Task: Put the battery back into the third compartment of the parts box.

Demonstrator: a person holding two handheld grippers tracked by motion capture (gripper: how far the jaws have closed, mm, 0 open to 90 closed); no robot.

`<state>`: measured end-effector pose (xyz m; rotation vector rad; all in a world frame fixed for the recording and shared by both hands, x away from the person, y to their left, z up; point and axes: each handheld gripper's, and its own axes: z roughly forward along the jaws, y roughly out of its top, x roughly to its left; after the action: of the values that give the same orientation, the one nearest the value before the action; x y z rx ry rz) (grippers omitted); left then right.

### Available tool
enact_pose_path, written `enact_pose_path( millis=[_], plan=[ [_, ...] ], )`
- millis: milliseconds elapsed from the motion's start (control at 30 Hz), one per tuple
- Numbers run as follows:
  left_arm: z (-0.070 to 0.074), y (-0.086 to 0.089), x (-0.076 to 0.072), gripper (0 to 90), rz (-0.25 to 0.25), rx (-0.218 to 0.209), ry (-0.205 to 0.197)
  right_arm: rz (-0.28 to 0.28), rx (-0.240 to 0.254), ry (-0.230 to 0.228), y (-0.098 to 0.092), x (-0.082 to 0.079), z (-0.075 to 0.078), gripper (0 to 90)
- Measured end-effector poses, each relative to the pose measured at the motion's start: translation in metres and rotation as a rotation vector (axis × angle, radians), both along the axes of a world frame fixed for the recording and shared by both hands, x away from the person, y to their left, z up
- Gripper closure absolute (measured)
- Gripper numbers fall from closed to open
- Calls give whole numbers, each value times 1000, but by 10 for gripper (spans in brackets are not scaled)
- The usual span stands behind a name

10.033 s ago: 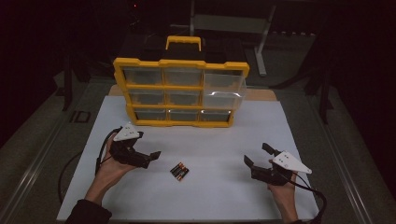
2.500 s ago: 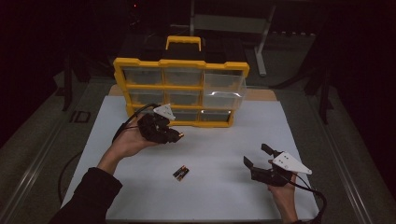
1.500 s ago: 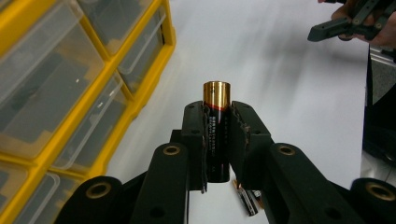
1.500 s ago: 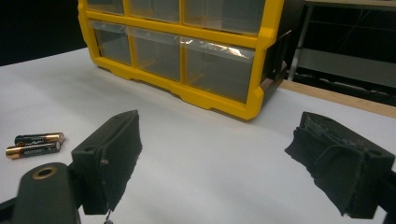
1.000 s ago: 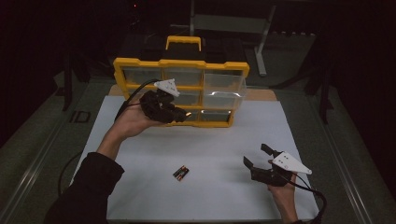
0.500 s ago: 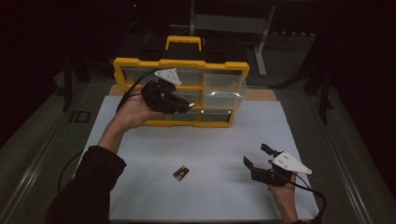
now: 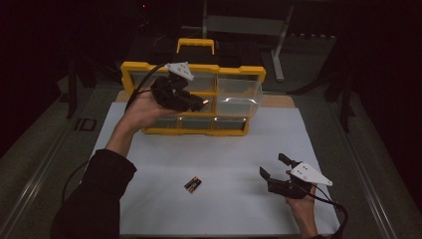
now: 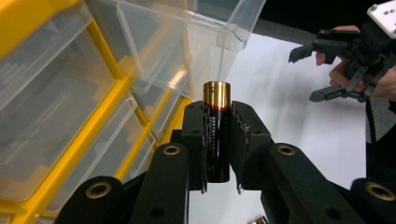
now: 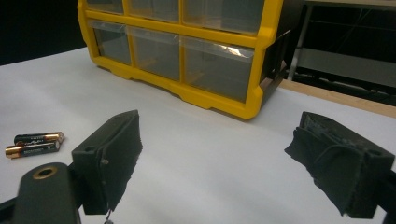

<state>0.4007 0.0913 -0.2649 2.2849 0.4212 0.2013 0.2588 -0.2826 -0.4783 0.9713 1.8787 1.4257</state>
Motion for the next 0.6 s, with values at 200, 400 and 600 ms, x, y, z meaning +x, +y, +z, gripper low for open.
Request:
enact_pose_path(
  millis=[200, 400, 600],
  plan=[
    [9, -3, 5, 779, 3, -13, -12, -1, -1, 0, 0, 0, 0, 144],
    [17, -4, 9, 780, 10, -39, -16, -1, 0, 1, 0, 0, 0, 144],
    [23, -8, 11, 780, 14, -63, -24, -2, 1, 2, 0, 0, 0, 144]
  ],
)
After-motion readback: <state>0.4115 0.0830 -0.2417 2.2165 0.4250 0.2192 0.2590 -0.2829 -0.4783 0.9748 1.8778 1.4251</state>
